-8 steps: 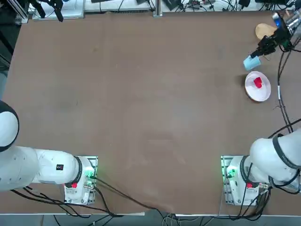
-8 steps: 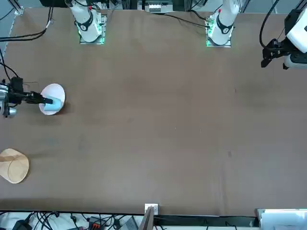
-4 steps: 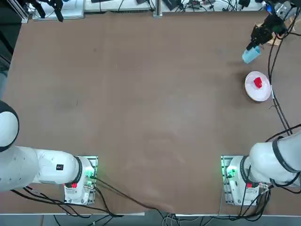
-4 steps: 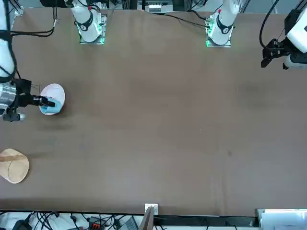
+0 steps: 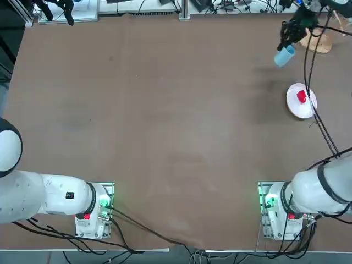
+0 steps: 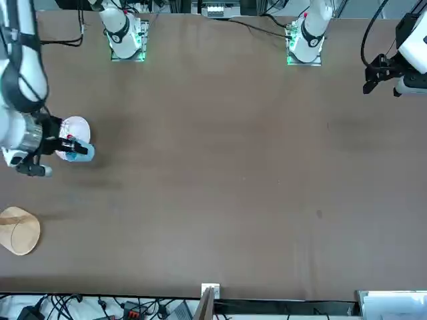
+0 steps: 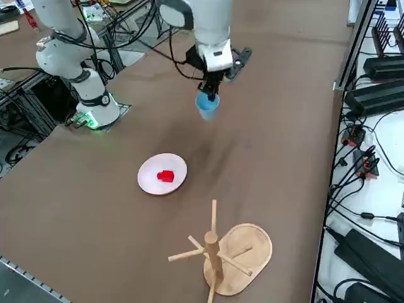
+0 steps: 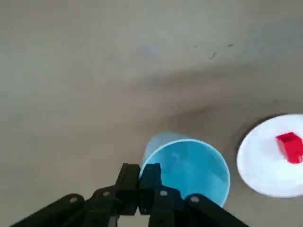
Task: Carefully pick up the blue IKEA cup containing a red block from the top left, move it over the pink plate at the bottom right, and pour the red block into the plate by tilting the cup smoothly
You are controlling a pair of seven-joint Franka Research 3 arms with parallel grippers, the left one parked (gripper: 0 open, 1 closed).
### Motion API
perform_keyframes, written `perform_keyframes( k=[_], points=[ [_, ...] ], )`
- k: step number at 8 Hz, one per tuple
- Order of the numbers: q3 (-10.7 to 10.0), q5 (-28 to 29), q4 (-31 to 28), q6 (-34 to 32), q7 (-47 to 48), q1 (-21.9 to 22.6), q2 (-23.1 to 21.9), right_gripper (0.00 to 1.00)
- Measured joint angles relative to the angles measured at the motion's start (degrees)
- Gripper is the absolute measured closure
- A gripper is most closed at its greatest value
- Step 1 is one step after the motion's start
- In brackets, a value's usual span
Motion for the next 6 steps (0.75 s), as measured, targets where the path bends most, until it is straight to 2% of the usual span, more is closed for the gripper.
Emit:
perform_keyframes(
  k=[3, 6],
  points=[
    [-0.3, -3.3, 0.9, 0.0, 17.8, 9.1, 0.2, 0.97],
    [-1.7, -5.3, 0.8, 2.9, 27.2, 14.4, 2.7, 0.97]
  ],
)
